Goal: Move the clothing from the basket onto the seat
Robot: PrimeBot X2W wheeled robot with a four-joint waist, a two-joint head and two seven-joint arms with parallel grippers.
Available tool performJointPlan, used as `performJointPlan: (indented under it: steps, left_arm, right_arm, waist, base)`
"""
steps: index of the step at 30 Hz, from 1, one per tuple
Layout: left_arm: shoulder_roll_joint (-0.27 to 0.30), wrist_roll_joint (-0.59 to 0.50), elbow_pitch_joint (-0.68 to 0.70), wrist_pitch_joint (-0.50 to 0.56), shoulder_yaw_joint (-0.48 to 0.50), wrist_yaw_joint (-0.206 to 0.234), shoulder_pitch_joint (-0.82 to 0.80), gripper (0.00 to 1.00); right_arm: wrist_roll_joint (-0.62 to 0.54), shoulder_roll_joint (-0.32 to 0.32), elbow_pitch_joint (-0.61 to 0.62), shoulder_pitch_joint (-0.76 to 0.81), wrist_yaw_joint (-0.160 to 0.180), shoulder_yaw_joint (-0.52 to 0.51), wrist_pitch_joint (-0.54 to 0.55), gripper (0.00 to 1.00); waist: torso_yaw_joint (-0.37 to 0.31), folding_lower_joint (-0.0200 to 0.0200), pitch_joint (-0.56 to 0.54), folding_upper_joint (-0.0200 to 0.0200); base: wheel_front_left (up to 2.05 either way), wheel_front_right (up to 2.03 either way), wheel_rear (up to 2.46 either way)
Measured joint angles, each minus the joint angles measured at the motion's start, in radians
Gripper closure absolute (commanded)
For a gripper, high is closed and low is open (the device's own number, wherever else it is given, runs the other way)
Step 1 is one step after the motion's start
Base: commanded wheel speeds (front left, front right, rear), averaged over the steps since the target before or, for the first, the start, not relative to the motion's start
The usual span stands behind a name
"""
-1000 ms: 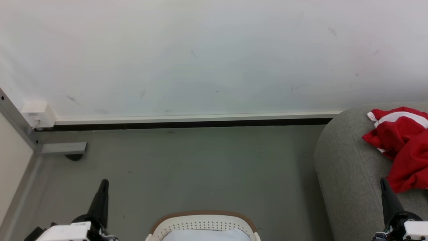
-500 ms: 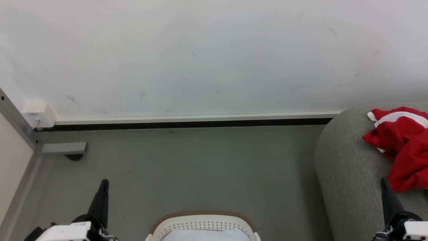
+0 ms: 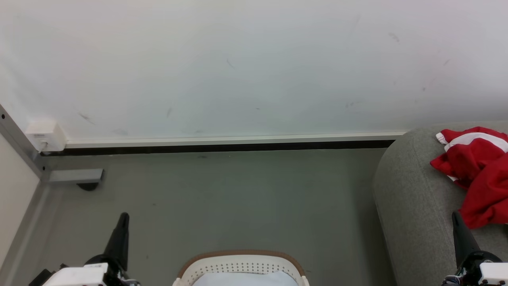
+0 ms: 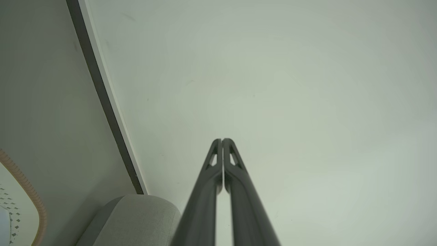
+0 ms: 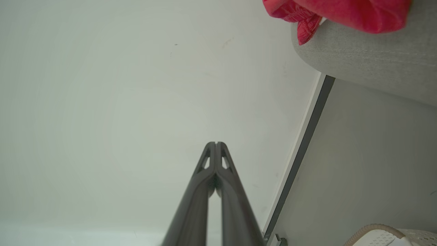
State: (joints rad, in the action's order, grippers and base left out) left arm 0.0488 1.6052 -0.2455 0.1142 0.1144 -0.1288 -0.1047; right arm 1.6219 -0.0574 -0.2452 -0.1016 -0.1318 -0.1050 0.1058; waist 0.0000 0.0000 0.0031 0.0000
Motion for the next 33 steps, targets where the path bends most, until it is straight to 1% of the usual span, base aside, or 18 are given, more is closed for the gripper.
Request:
performJointPlan:
  steps: [33]
  left_arm:
    - [0.000, 0.000, 0.000, 0.000, 0.000, 0.000, 0.000, 1.00]
  right_arm:
    - [-0.002, 0.002, 0.000, 0.000, 0.000, -0.003, 0.007, 1.00]
  waist:
    - [0.000, 0.0000, 0.000, 0.0000]
  base:
    - [0.00, 0.00, 0.00]
